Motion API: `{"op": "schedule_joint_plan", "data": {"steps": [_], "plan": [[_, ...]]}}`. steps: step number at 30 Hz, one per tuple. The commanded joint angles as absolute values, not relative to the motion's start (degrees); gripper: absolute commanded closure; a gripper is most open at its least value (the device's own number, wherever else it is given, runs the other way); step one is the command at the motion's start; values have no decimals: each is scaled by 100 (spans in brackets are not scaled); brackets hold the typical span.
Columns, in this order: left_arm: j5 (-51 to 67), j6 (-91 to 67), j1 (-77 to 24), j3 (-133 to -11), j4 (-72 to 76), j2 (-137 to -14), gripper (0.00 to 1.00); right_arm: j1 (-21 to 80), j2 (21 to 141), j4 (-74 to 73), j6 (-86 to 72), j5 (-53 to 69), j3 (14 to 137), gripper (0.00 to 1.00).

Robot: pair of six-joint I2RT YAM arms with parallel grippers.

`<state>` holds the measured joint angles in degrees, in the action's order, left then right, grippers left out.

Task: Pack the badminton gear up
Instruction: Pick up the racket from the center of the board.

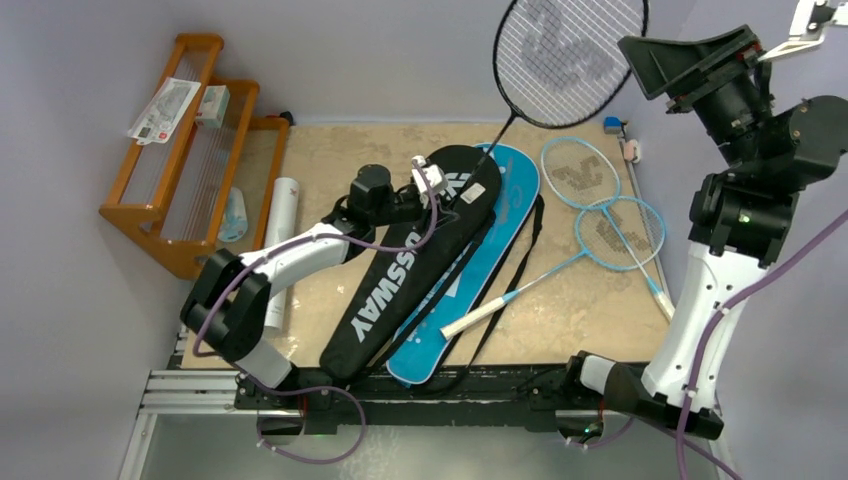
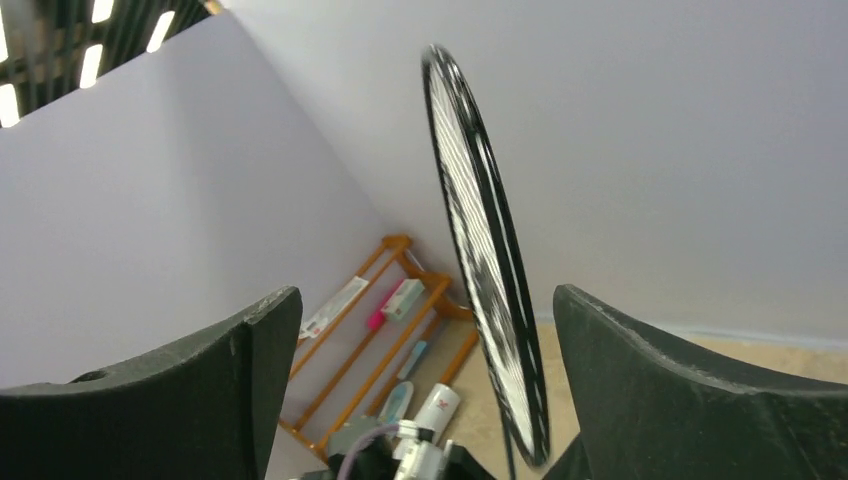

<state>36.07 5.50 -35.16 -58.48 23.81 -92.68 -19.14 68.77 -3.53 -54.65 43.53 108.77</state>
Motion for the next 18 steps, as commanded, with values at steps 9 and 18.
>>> {"op": "schedule_joint_plan", "data": {"steps": [9, 18], "plan": [[2702, -1552, -3519, -5644, 460, -7936, 100, -1907, 6331, 266, -5379, 3728, 8344, 5], [2186, -2205, -3720, -5499, 9, -7837, 100, -465, 6095, 362, -5266, 3078, 6256, 15]]}}
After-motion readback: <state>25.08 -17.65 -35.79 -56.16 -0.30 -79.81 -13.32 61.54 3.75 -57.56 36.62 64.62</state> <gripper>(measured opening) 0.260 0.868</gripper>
